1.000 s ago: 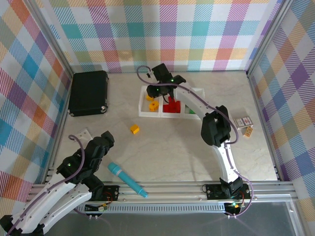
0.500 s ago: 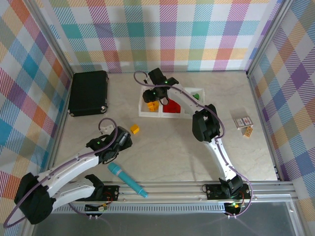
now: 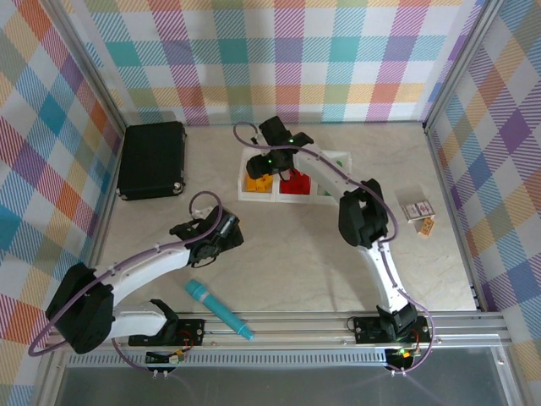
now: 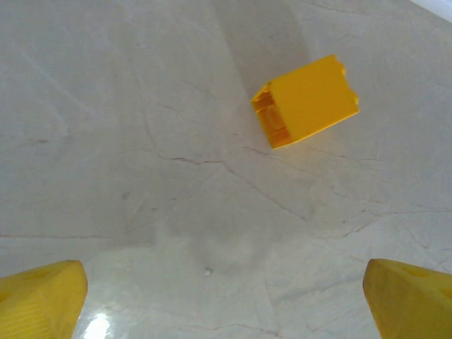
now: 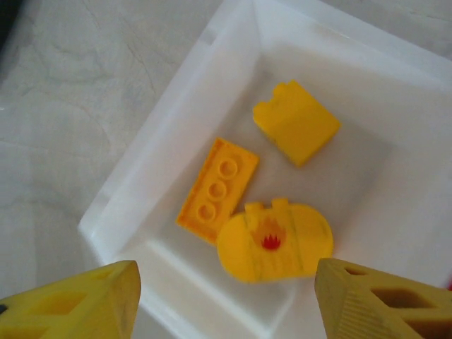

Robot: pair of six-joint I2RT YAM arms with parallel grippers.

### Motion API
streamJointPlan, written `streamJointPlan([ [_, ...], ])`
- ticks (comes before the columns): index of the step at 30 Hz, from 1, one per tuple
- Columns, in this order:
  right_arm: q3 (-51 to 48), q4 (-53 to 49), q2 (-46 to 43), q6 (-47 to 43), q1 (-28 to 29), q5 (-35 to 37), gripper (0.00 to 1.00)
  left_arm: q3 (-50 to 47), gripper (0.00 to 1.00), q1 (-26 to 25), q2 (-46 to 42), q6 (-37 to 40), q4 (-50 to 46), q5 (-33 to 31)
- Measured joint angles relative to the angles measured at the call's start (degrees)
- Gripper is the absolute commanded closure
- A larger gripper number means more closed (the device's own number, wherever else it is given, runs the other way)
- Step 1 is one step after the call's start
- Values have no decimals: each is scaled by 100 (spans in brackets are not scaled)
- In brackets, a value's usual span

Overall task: Sort the legos into containers by color
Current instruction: Pick up the lego from the center of the table.

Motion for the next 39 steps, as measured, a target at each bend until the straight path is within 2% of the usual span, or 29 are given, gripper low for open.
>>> streamJointPlan([
  [5, -1464, 544, -1399, 105, -22, 81, 31, 461, 2, 127, 636, 232, 144, 164],
  [8, -2378, 949, -2271, 133, -26, 138, 30, 769, 5, 306, 1034, 706, 181, 382],
  [16, -4579, 1816, -4006, 125, -129, 673, 25, 1956, 11, 439, 2118, 2883, 63, 1029],
  [23, -5423, 2059, -4513, 146, -409, 1064, 23, 2778, 10, 439, 2820, 4330, -422, 920],
  [27, -5598, 2118, -4588, 151, -503, 1158, 23, 2820, 9, 450, 3036, 5025, -627, 894],
  [32, -5744, 2194, -4629, 151, -509, 1189, 23, 2761, 10, 538, 3023, 5473, -647, 1086],
  [39, -5788, 2227, -4631, 149, -522, 1189, 23, 2719, 14, 990, 3023, 5764, -715, 1185],
])
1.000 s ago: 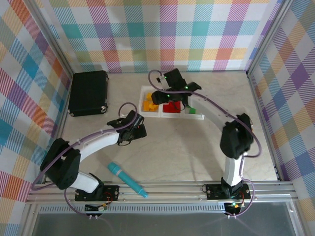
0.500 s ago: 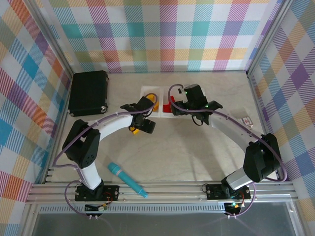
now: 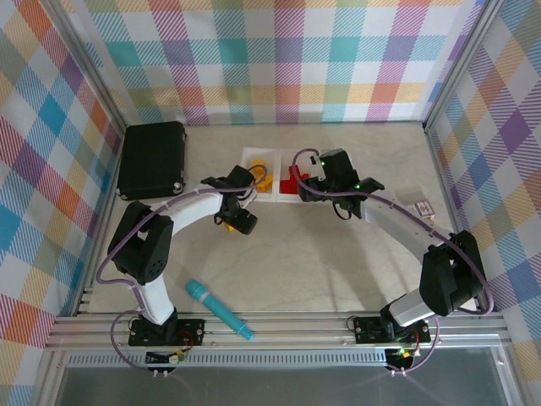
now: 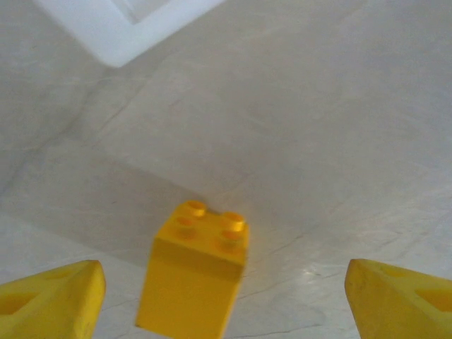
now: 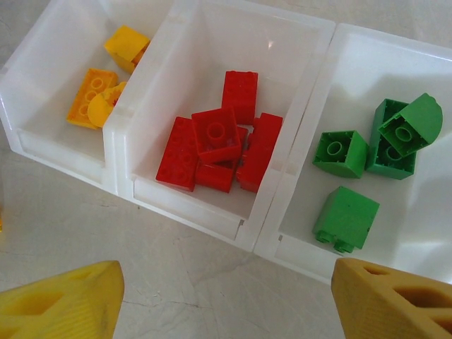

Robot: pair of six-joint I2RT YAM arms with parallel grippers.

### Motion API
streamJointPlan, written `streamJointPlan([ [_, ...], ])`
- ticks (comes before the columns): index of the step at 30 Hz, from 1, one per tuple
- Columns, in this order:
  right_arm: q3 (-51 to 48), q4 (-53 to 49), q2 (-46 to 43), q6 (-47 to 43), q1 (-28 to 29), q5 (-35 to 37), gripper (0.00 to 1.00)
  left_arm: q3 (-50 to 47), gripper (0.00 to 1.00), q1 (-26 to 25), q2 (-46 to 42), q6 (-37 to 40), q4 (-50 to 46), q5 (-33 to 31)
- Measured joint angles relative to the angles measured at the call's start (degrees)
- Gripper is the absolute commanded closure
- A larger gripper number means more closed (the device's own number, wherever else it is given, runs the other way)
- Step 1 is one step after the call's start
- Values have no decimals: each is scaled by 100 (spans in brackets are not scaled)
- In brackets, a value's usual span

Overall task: Sort the legos into containers by color
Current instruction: Pick up the lego from the center of the table.

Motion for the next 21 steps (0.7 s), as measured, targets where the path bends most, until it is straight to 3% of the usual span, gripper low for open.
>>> streamJointPlan([
  [8, -20, 2, 2, 42, -28, -7, 22, 0, 27, 264, 55, 79, -83, 153],
  [14, -96, 7, 2, 153, -28, -24, 22, 0, 28, 264, 393, 149, -85, 407],
  [21, -170, 0, 2, 243, -28, -26, 22, 155, 52, 326, 568, 164, -125, 632],
])
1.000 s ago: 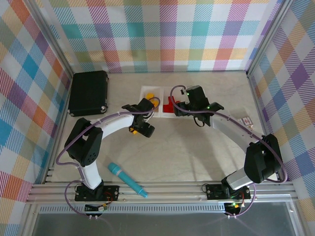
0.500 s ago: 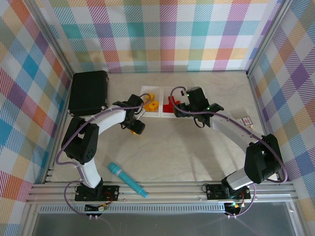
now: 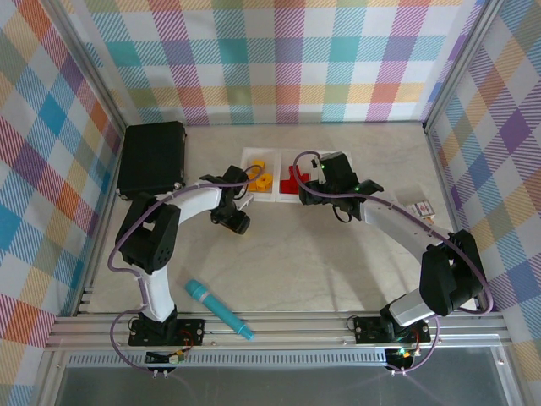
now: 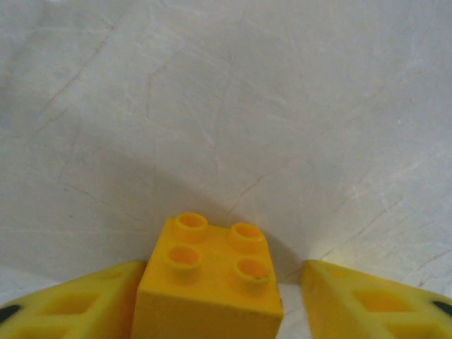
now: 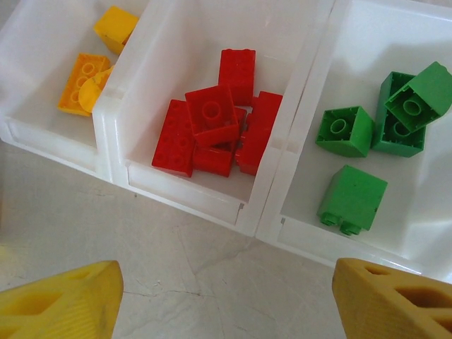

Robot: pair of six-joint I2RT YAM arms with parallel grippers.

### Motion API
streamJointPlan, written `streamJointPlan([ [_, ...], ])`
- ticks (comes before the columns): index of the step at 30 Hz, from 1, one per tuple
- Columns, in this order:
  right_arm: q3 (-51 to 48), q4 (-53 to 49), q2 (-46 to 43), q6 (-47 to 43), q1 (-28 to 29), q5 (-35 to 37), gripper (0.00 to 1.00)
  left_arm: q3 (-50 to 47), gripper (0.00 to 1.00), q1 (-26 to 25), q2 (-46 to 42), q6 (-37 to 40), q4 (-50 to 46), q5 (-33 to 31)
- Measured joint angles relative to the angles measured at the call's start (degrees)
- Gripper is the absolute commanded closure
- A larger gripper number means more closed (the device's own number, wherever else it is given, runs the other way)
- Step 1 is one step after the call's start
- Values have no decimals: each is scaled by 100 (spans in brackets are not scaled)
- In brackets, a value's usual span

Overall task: Sort the legos into containers by color
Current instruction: Pick up the lego from the center of the table.

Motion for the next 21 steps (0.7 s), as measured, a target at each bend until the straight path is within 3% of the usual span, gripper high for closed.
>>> streamJointPlan([
  [12, -42, 0, 0, 81, 0, 0, 22, 61, 63, 79, 37, -79, -39, 50],
  [21, -42, -2, 0, 79, 0, 2, 22, 409, 68, 74, -203, -555, -313, 138],
])
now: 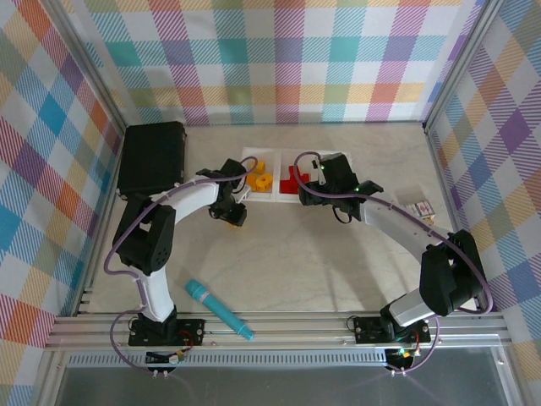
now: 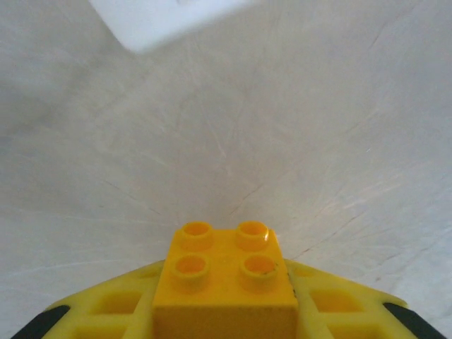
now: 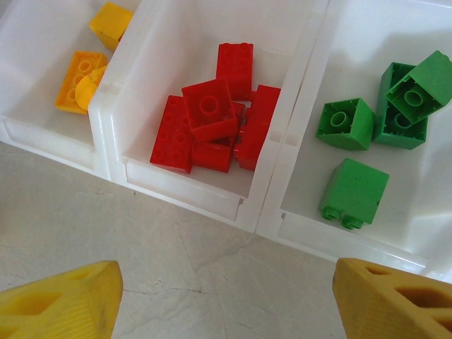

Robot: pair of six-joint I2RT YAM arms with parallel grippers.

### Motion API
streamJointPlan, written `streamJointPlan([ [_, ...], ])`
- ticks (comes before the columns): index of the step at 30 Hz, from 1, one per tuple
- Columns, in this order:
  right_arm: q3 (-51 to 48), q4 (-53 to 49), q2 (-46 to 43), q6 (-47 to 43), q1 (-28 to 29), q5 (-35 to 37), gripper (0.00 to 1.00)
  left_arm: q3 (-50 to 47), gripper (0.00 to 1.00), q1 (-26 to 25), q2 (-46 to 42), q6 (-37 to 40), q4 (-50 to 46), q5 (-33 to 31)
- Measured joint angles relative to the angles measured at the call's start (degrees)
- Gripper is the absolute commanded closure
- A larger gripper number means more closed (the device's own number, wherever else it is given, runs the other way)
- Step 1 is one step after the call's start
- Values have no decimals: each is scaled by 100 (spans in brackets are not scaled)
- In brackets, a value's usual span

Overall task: Sort the legos into containers by color
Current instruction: Pick up the lego from the center of the table, then place the lego in the container.

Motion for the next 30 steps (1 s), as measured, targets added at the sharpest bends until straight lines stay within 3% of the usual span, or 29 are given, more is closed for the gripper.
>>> streamJointPlan([
  [10, -160, -2, -22, 2, 0, 24, 21, 1401, 68, 2, -190, -501, 74, -286],
  [21, -444, -46, -424, -2, 0, 216, 21, 2138, 64, -225, 863, -916, 697, -802],
  [30, -581, -70, -514, -20, -7, 350, 20, 2371, 48, -459, 1311, -1180, 1034, -1189],
])
